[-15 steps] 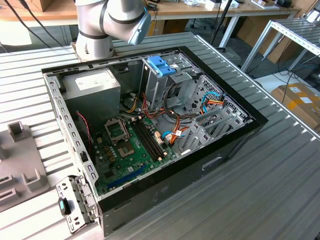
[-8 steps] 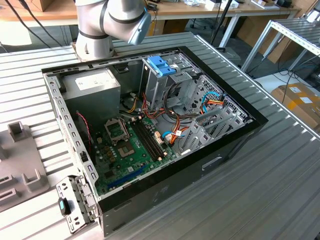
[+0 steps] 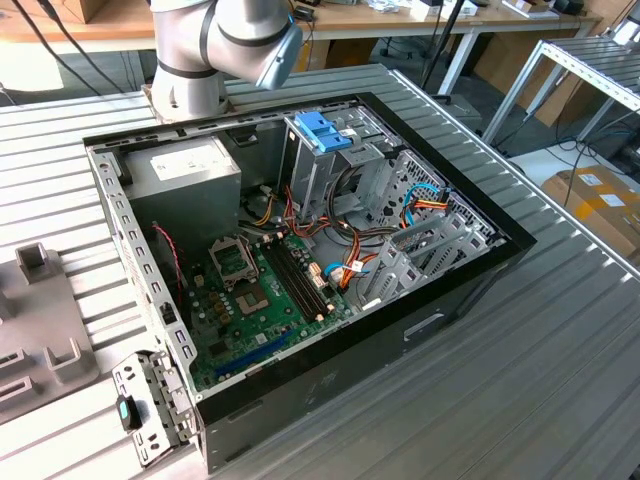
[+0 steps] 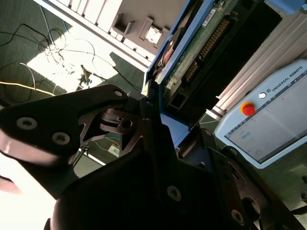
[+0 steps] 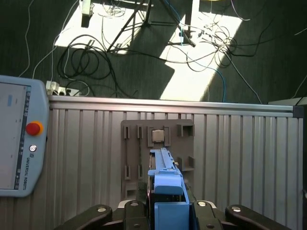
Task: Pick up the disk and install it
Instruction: 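Pick up the disk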
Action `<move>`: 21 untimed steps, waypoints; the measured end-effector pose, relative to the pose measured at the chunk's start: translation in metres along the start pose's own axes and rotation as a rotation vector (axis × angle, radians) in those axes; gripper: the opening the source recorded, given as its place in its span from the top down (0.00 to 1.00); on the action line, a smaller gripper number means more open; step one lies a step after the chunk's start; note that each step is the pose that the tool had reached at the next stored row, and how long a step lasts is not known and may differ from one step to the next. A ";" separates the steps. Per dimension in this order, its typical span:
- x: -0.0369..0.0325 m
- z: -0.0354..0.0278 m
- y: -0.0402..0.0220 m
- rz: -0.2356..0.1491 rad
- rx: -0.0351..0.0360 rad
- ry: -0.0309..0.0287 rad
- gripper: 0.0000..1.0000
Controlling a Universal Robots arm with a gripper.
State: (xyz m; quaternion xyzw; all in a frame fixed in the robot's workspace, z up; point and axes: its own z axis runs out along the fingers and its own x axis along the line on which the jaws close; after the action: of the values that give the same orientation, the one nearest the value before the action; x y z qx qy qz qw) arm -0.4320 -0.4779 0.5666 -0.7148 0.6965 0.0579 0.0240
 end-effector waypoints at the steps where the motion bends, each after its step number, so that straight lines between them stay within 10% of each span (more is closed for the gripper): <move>1: 0.0000 -0.0001 -0.0008 0.000 0.0000 0.0000 0.63; 21: 0.0004 -0.0007 -0.0181 0.000 -0.0001 0.0004 0.63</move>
State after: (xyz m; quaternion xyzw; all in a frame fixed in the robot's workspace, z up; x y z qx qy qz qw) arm -0.4138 -0.4779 0.5663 -0.7148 0.6965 0.0578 0.0238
